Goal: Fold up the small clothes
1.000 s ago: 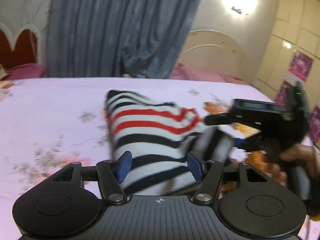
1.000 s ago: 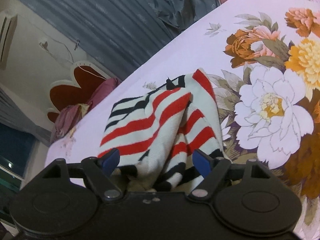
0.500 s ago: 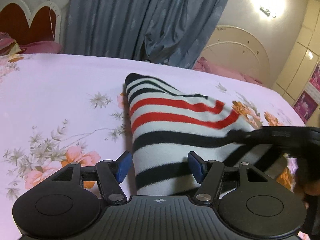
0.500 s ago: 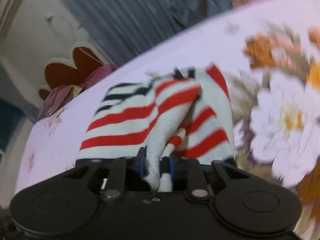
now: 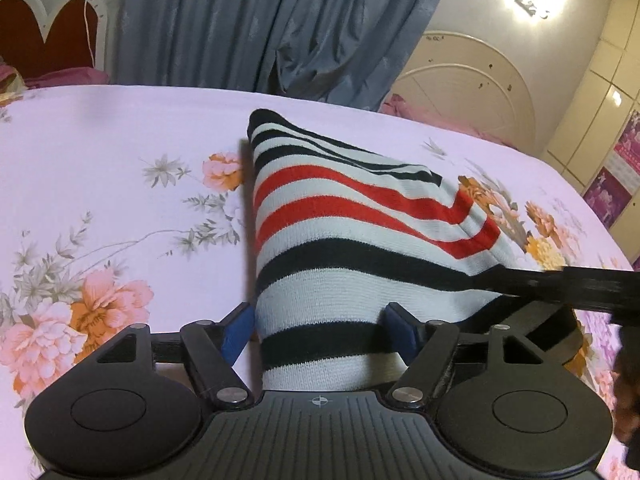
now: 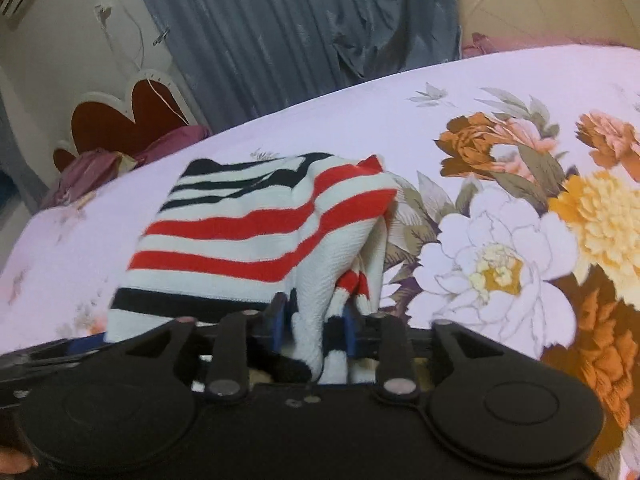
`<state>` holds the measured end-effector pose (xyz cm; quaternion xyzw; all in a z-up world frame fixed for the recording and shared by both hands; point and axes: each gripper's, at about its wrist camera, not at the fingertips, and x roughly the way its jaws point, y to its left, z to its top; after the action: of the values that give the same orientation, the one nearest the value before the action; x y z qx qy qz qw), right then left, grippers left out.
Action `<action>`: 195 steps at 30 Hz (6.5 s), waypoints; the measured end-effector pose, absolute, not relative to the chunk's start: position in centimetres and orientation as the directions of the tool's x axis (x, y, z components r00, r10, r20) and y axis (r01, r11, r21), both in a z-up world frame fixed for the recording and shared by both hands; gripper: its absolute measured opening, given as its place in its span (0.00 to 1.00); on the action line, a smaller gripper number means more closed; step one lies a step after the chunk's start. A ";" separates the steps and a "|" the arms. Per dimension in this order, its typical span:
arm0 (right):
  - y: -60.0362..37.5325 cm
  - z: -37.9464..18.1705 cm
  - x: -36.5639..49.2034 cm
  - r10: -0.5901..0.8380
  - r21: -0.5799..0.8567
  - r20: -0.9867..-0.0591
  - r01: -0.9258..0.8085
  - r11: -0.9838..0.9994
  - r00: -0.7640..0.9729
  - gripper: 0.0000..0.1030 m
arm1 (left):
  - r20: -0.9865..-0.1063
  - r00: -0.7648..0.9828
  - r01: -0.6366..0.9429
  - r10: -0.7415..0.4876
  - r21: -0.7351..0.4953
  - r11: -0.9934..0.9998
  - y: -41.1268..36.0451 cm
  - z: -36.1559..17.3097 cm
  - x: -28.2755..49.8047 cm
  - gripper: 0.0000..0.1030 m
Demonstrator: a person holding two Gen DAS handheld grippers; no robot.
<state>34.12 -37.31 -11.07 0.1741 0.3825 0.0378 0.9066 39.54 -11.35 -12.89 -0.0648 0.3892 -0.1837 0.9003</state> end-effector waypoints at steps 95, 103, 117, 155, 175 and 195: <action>-36.8 -10.0 42.3 0.089 0.184 -0.676 0.051 0.982 0.731 0.25 | -0.681 0.654 0.292 -0.331 -0.177 0.940 -14.0 -11.6 47.6 0.77; -35.3 -8.7 39.1 0.124 0.187 -0.655 0.002 0.982 0.746 0.26 | -0.674 0.652 0.319 -0.347 -0.171 0.932 -14.4 -10.9 45.1 0.77; -33.2 -11.4 35.9 -0.049 -0.089 -0.673 -0.016 0.996 0.738 0.18 | -0.687 0.639 0.293 -0.346 -0.198 0.935 -13.5 -13.3 44.0 0.77; -37.4 -11.1 28.9 0.120 0.259 -0.748 0.121 0.958 0.653 0.43 | -0.741 0.568 0.279 -0.358 -0.236 0.931 -11.8 -13.5 37.7 0.78; -38.8 -9.8 34.5 0.145 0.297 -0.718 0.111 0.948 0.680 0.74 | -0.732 0.597 0.239 -0.328 -0.228 0.944 -13.3 -11.2 42.5 0.92; -40.4 -14.9 39.4 0.397 0.522 -0.665 0.015 0.853 0.633 0.50 | -0.706 0.505 0.248 -0.496 -0.432 0.867 -12.6 -15.3 46.1 0.82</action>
<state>39.39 -40.38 -14.95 0.2483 0.4141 0.1099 0.8688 46.09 -12.62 -15.26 -0.1386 0.4476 -0.2172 0.8563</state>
